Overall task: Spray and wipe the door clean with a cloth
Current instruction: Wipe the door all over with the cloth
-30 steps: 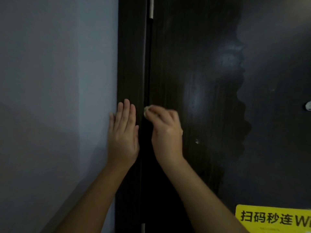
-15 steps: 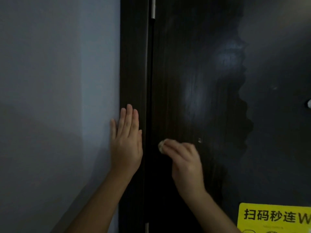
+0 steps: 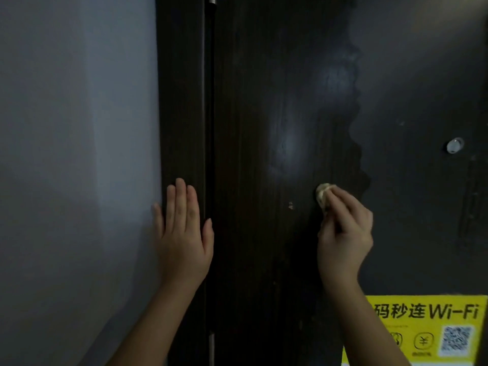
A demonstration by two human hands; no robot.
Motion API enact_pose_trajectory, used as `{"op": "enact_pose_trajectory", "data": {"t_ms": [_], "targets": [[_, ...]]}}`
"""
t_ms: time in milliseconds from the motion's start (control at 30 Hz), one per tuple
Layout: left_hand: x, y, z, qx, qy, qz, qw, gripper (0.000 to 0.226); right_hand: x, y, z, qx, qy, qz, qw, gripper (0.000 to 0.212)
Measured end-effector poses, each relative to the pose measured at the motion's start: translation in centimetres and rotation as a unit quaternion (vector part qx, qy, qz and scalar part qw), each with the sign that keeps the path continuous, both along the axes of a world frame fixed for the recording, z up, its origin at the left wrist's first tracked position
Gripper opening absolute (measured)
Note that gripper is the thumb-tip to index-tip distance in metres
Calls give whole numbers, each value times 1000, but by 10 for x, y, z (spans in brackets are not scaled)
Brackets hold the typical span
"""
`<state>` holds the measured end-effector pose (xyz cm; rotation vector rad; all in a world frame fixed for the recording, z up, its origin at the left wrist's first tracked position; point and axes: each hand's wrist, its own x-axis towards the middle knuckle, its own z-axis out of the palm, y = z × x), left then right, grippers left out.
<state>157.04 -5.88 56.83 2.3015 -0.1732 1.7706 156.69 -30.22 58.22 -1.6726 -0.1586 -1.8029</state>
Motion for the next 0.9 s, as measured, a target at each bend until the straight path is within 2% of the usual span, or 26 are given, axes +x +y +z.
{"op": "enact_pose_trajectory", "data": {"t_ms": [167, 233, 300, 333, 367, 467, 500, 533, 567, 600, 633, 667, 733, 767, 833, 900], "targets": [[-1, 1, -2, 6, 3, -4, 1000, 62, -11, 3, -73, -159, 59, 36, 985, 44], [-2, 1, -1, 1, 10, -5, 1000, 62, -10, -20, -70, -116, 51, 14, 992, 37], [-2, -1, -1, -9, 14, -4, 1000, 62, -7, -30, -44, 1, 27, -9, 1000, 33], [-2, -1, -2, -13, 18, -5, 1000, 62, -6, -26, -34, 30, 18, -1, 999, 33], [-3, -1, -1, -16, 25, -9, 1000, 62, -6, -16, -32, 14, 12, 14, 1000, 35], [-11, -5, 3, -26, 46, -32, 998, 62, -16, 16, -63, -143, 65, 110, 981, 42], [-19, -8, 4, -34, 57, -38, 997, 61, -24, 18, -74, -142, 91, 152, 974, 42], [-29, -12, 5, -47, 70, -51, 995, 60, -34, 16, -77, -91, 106, 209, 968, 40], [-42, -20, 6, -62, 81, -83, 991, 55, -42, 11, -76, -1, 114, 271, 956, 38], [-57, -30, 7, -88, 101, -148, 980, 47, -51, 6, -68, 92, 122, 326, 933, 38], [-73, -44, 8, -123, 138, -241, 953, 40, -61, 1, -58, 168, 136, 371, 903, 36], [-87, -58, 10, -161, 180, -347, 906, 38, -69, -3, -49, 220, 156, 415, 869, 33], [-103, -85, 12, -201, 250, -480, 816, 42, -83, -5, -39, 277, 203, 512, 787, 26], [-106, -97, 11, -208, 263, -508, 793, 42, -89, -6, -35, 285, 222, 539, 761, 24], [-109, -116, 12, -212, 269, -528, 777, 42, -100, -8, -31, 285, 236, 537, 758, 20], [-107, -129, 9, -214, 263, -528, 779, 45, -105, -13, -29, 290, 233, 528, 763, 16]]}}
